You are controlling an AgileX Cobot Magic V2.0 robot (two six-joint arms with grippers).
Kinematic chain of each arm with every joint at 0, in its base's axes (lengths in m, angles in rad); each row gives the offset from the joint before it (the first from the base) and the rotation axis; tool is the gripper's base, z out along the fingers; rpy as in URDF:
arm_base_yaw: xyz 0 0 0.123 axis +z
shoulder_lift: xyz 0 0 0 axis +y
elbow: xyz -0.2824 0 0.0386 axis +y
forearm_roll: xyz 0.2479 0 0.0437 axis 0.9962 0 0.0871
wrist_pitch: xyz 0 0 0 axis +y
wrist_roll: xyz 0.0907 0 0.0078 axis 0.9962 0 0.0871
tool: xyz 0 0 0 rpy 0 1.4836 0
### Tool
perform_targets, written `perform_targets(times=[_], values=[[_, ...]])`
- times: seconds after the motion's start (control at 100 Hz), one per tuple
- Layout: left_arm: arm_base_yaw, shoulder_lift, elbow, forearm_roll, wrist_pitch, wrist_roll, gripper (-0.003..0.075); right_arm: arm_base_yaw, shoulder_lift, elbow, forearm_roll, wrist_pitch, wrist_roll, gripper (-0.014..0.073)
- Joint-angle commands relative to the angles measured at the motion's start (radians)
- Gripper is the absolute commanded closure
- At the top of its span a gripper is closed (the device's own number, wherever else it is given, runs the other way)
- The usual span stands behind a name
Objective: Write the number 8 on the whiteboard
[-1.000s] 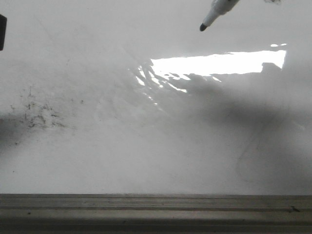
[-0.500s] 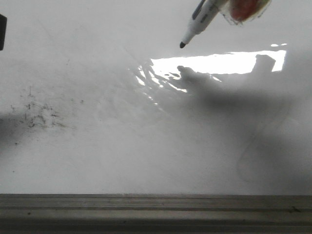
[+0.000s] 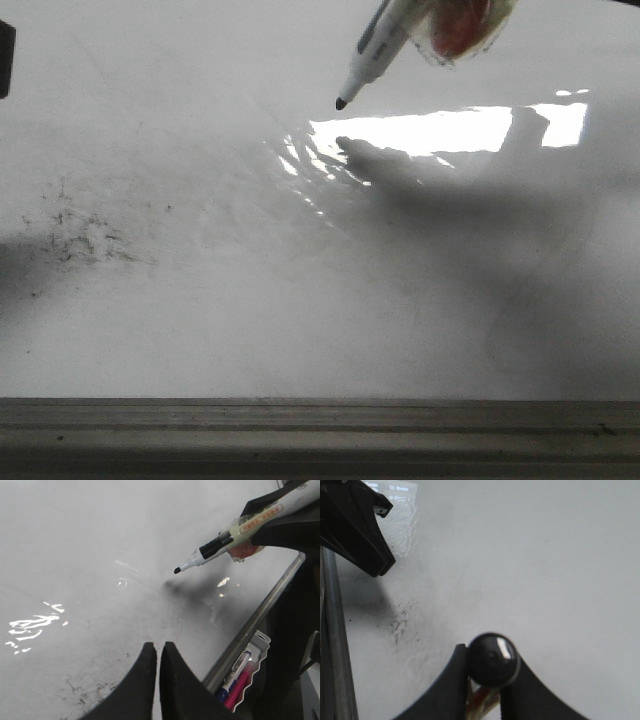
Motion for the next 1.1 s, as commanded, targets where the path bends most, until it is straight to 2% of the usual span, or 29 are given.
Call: perform_targets(times=[0.0, 0.38, 0.78, 1.09], values=[[-0.002, -0.001, -0.025, -0.062, 0.003, -0.001, 0.0741, -0.024, -0.002, -0.031, -0.001, -0.079, 0.003, 0.0655], [-0.002, -0.001, -0.025, -0.062, 0.005, -0.001, 0.0741, -0.060, -0.002, -0.031, 0.019, -0.081, 0.003, 0.0655], [-0.002, -0.001, -0.019, -0.062, 0.120, -0.001, 0.0741, -0.060, 0.024, -0.031, 0.022, -0.077, 0.003, 0.0655], [-0.002, -0.001, -0.019, -0.062, 0.139, -0.001, 0.0741, -0.060, 0.092, -0.031, 0.022, -0.063, 0.003, 0.0655]])
